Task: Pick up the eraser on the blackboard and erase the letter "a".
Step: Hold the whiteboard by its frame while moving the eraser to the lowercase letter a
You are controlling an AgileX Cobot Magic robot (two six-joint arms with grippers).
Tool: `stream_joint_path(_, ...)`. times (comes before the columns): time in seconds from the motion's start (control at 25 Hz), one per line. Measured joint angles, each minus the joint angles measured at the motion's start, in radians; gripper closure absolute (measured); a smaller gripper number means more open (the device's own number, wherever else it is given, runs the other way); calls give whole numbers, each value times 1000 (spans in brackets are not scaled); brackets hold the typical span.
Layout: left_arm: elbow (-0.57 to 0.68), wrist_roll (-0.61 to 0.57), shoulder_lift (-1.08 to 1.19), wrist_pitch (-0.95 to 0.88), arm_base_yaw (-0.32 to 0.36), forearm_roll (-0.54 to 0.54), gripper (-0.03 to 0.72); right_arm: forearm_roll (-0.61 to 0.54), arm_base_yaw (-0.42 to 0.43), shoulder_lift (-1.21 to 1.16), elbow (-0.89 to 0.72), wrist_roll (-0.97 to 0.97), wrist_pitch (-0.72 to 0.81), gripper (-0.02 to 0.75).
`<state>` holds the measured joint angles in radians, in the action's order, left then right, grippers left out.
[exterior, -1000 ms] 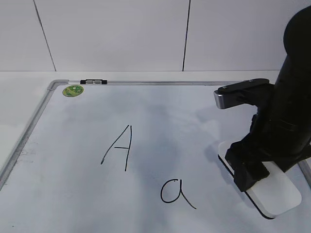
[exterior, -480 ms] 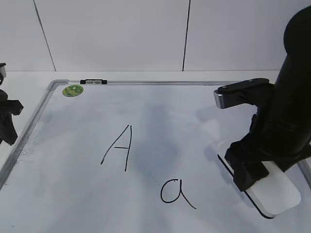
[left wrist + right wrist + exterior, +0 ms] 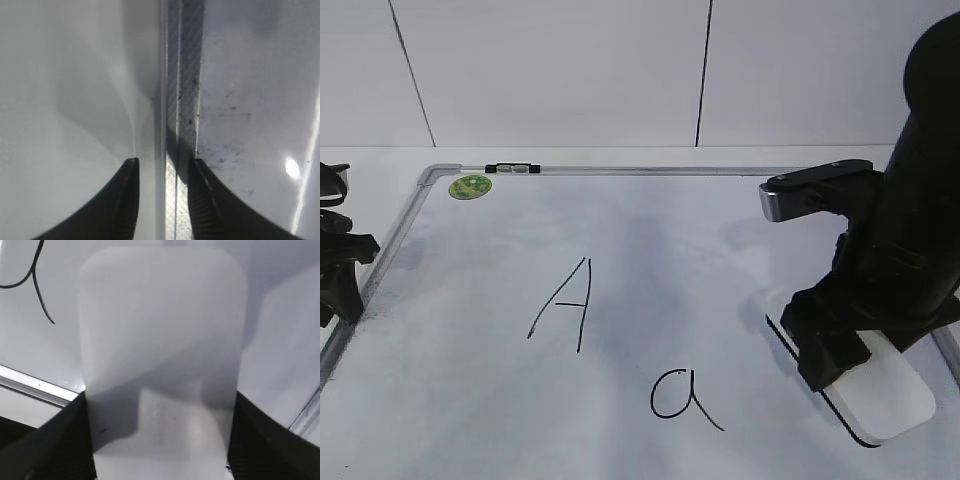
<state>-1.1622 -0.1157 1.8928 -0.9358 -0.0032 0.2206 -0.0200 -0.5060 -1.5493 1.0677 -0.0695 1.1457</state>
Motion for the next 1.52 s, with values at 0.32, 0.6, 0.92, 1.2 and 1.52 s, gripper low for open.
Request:
stream_joint_path(0.32, -2, 2, 12, 13, 0, 0, 443, 0, 0, 0, 0, 0, -2, 178)
stream_joint_path(0.6, -2, 2, 12, 18, 0, 0, 486, 0, 0, 0, 0, 0, -2, 178)
stream_joint_path(0.92, -2, 2, 12, 20, 0, -1, 499, 0, 0, 0, 0, 0, -4, 178)
stream_joint_path(1.2, -19, 2, 39, 1, 0, 5, 510, 0, 0, 0, 0, 0, -4, 178)
stream_joint_path(1.52, -24, 2, 42, -6, 0, 11, 539, 0, 0, 0, 0, 0, -4, 178)
